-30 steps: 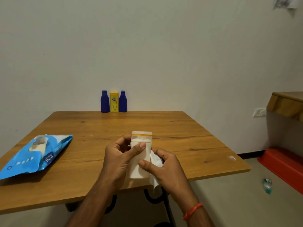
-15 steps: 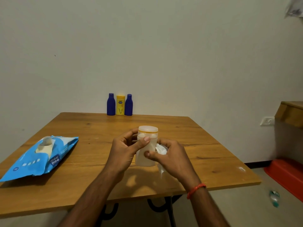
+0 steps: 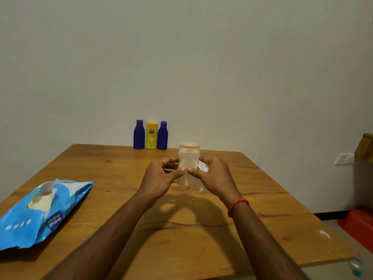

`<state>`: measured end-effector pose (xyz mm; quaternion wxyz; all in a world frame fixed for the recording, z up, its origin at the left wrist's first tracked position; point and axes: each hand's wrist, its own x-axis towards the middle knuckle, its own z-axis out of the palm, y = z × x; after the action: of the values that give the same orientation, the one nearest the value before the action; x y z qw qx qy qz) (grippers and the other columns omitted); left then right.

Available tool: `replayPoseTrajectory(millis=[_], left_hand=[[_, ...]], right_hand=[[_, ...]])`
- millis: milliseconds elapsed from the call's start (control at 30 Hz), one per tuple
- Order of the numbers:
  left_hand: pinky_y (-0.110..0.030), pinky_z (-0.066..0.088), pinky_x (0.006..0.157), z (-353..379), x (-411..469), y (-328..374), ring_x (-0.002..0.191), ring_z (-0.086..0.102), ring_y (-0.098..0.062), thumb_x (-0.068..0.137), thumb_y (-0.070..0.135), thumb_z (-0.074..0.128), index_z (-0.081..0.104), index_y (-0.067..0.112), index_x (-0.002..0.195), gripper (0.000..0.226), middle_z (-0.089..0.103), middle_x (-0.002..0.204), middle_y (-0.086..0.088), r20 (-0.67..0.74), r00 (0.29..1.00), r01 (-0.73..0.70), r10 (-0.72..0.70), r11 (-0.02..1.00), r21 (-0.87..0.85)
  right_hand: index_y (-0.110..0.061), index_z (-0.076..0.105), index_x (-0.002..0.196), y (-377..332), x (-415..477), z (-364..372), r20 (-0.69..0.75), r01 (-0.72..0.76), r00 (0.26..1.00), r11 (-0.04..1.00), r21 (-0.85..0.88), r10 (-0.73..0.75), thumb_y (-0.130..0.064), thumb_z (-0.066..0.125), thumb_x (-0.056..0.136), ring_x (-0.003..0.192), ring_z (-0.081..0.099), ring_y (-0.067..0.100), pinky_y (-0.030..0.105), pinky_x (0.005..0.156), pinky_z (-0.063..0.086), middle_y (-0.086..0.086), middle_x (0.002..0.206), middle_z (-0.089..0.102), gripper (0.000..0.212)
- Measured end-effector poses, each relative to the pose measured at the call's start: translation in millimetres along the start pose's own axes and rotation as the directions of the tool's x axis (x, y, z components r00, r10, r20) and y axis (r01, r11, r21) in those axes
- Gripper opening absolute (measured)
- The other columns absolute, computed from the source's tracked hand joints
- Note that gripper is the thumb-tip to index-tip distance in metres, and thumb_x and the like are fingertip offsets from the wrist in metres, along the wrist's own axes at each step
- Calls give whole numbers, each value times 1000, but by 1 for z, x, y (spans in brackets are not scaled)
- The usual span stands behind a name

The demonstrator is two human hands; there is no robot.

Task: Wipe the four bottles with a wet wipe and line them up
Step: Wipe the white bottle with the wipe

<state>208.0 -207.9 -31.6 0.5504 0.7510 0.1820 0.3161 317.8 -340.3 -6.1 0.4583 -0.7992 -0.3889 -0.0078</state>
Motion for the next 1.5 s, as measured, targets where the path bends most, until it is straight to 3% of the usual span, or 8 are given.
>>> replayPoseTrajectory(millis=[333, 667, 833, 967, 1100, 1200, 1300, 1500], left_hand=[[-39, 62, 84, 4, 119, -61, 101, 69, -16, 86, 15, 77, 70, 17, 118, 33, 73, 111, 1, -66, 998, 38, -24, 975, 217], [-40, 60, 89, 17, 220, -114, 102, 69, -20, 85, 10, 76, 70, 13, 114, 30, 72, 110, -4, -203, 973, 154, -112, 968, 201], [-18, 53, 75, 22, 244, -128, 99, 65, -13, 87, 9, 75, 66, 13, 119, 34, 70, 113, -4, -301, 950, 142, -86, 975, 170], [-10, 44, 66, 34, 249, -142, 108, 60, -10, 88, 13, 75, 59, 17, 133, 48, 65, 128, -2, -215, 976, 84, -27, 963, 258], [-15, 44, 81, 40, 255, -147, 126, 57, -19, 90, 21, 73, 46, 18, 147, 64, 56, 145, -6, -131, 991, 59, -23, 960, 274], [-14, 41, 79, 38, 261, -149, 123, 54, -16, 93, 27, 69, 37, 18, 152, 68, 52, 148, -7, -80, 995, 77, -57, 959, 273], [-29, 43, 96, 38, 264, -151, 135, 49, -22, 95, 30, 67, 33, 20, 154, 69, 46, 153, -7, -47, 996, 89, -79, 958, 272], [-38, 41, 110, 43, 270, -153, 142, 43, -26, 101, 27, 57, 25, 18, 157, 65, 40, 158, -9, -49, 996, 87, -75, 941, 328]], right_hand=[[-15, 65, 127, 58, 119, 64, 105, -83, 991, 996, -31, 86, -27, 78, 84, 113, 63, 20, 31, 88, 52, 5, 123, 70, 47], [-11, 61, 131, 93, 217, 123, 87, -122, 988, 989, -81, 129, -26, 77, 85, 116, 63, 26, 36, 96, 52, 10, 127, 68, 52], [-9, 60, 131, 102, 250, 143, 51, -186, 981, 982, -27, 187, -22, 74, 88, 116, 63, 26, 37, 98, 51, 11, 128, 67, 48], [-11, 60, 130, 113, 268, 156, 0, -194, 981, 981, -2, 194, -21, 72, 90, 118, 62, 27, 40, 101, 50, 11, 129, 66, 44], [-10, 60, 130, 120, 281, 163, -25, -190, 981, 982, 14, 190, -19, 70, 91, 117, 63, 28, 39, 99, 51, 11, 128, 66, 41], [-10, 59, 130, 125, 292, 165, -25, -185, 982, 983, 7, 185, -20, 70, 91, 116, 64, 28, 39, 97, 52, 11, 127, 66, 41], [-12, 60, 128, 130, 301, 169, -19, -190, 982, 982, 8, 190, -20, 72, 90, 114, 65, 27, 39, 97, 53, 11, 125, 67, 41], [-13, 61, 126, 132, 306, 173, -40, -206, 977, 976, 70, 209, -19, 75, 87, 114, 64, 27, 38, 97, 52, 9, 125, 67, 42]])
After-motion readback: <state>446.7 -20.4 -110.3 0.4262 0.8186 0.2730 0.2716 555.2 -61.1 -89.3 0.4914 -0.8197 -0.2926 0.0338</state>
